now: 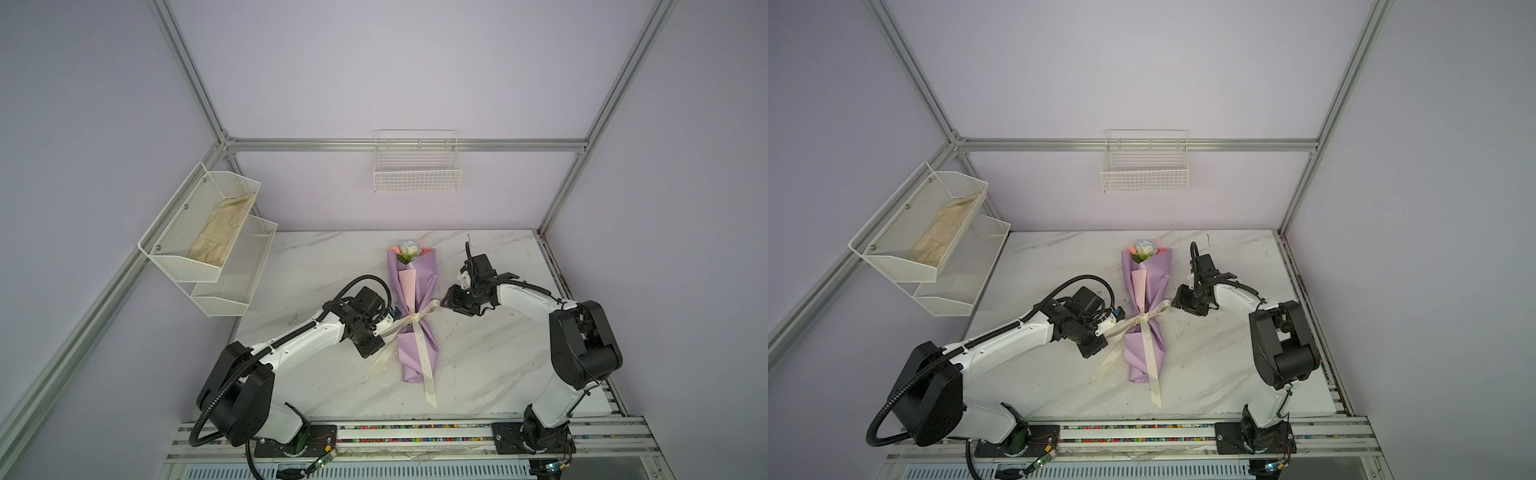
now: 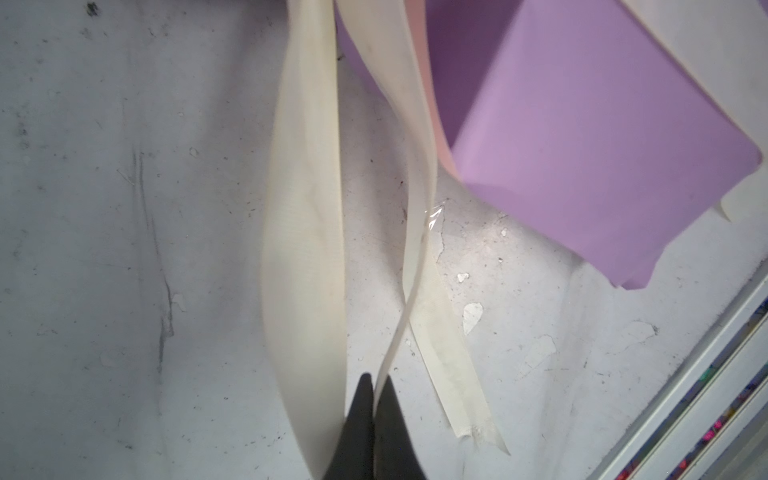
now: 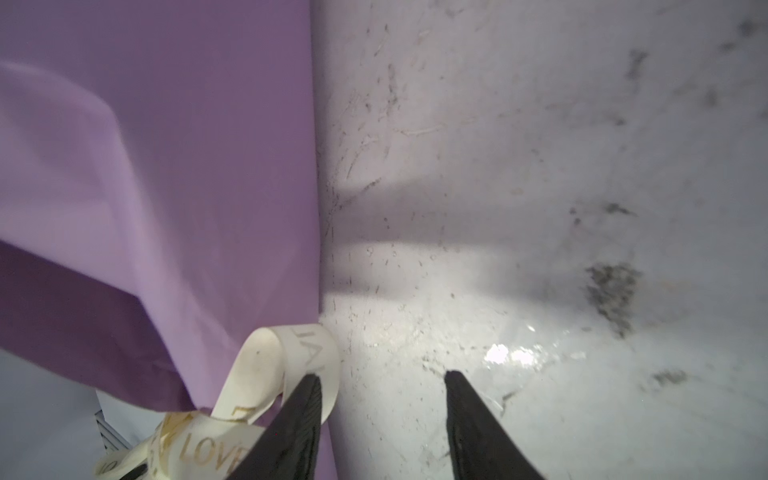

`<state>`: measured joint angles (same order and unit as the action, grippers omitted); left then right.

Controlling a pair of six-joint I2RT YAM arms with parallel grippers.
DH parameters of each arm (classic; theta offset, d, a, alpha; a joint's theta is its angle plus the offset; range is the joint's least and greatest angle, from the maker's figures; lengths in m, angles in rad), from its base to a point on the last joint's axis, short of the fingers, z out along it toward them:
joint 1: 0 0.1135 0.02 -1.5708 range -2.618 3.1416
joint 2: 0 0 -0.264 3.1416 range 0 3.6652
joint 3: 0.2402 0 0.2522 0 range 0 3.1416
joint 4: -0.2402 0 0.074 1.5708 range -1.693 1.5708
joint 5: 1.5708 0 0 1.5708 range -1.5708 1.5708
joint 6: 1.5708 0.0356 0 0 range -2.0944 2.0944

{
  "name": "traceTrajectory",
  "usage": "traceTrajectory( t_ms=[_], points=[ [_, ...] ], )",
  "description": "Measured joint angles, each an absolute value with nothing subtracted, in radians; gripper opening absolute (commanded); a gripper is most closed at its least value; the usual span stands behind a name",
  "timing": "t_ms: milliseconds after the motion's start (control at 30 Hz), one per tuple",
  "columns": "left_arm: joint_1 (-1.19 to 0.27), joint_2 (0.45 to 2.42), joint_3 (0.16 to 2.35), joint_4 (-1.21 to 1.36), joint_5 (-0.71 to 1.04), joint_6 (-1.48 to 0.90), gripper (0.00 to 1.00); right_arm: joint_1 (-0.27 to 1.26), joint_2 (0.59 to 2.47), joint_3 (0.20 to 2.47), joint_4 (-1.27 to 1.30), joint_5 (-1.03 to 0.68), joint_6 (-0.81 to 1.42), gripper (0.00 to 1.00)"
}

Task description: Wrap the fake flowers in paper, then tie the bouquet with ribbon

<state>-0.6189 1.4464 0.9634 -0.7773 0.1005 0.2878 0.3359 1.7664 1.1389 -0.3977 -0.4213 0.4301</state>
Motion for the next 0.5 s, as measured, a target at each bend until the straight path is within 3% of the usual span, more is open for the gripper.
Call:
traceTrajectory(
  t_ms=[400, 500],
  points=[
    [-0.617, 1.446, 0.963, -0.777, 0.102, 0.288, 0.0, 0.337, 1.804, 1.202, -0.346, -0.532, 0.353, 0.52],
    [-0.617, 1.446, 0.963, -0.777, 0.102, 0.288, 0.0, 0.337, 1.837, 1.227, -0.369, -0.543, 0.319, 0.43]
  ],
)
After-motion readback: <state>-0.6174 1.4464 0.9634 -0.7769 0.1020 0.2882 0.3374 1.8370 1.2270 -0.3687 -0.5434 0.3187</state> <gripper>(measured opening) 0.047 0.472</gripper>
